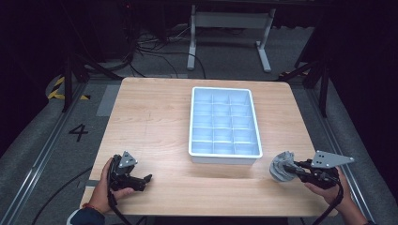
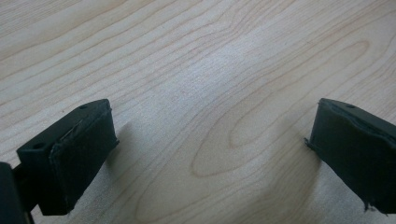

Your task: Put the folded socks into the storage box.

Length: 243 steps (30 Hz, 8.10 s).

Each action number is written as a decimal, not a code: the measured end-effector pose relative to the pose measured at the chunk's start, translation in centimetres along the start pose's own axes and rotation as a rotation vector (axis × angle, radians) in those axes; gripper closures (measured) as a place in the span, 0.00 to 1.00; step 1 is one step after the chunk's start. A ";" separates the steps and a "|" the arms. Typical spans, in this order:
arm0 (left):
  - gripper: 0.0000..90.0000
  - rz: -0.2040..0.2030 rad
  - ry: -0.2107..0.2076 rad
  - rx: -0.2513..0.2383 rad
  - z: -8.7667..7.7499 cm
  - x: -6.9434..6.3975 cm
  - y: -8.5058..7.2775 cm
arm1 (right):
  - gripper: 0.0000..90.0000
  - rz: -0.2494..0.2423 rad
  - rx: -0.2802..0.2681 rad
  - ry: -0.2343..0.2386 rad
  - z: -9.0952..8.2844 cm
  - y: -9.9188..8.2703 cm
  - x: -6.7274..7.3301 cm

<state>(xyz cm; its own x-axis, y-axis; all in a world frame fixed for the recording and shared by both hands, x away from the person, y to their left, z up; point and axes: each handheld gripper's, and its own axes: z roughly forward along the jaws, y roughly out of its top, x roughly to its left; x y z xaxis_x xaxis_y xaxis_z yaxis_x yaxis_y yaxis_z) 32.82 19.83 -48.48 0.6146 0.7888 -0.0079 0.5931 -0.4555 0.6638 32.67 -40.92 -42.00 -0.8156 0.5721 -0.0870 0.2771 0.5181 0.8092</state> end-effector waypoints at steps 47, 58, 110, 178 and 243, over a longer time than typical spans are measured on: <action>0.01 0.000 0.001 0.000 0.0 0.0 0.0 | 0.86 -0.078 -0.110 -0.067 -1.6 6.7 -1.8; 0.01 0.000 0.001 0.000 0.0 0.0 0.0 | 0.86 -0.102 -0.111 -0.059 -0.5 8.3 -1.7; 0.01 0.001 0.000 0.000 0.0 0.0 0.0 | 0.86 -0.157 0.043 -0.003 9.9 12.9 -2.2; 0.01 -0.001 0.000 0.000 0.0 0.0 0.0 | 0.84 -0.137 0.348 0.062 14.7 13.7 -3.7; 0.01 0.002 -0.002 0.000 0.0 0.0 0.0 | 0.45 -0.141 0.254 -0.047 10.7 13.6 -1.3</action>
<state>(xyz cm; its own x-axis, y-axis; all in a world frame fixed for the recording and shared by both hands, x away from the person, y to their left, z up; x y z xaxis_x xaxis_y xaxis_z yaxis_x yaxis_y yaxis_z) 32.80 19.87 -48.47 0.6167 0.7872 -0.0078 0.5921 -0.4573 0.6635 42.95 -27.82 -37.14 -0.8327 0.5083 -0.2199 0.2856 0.7342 0.6159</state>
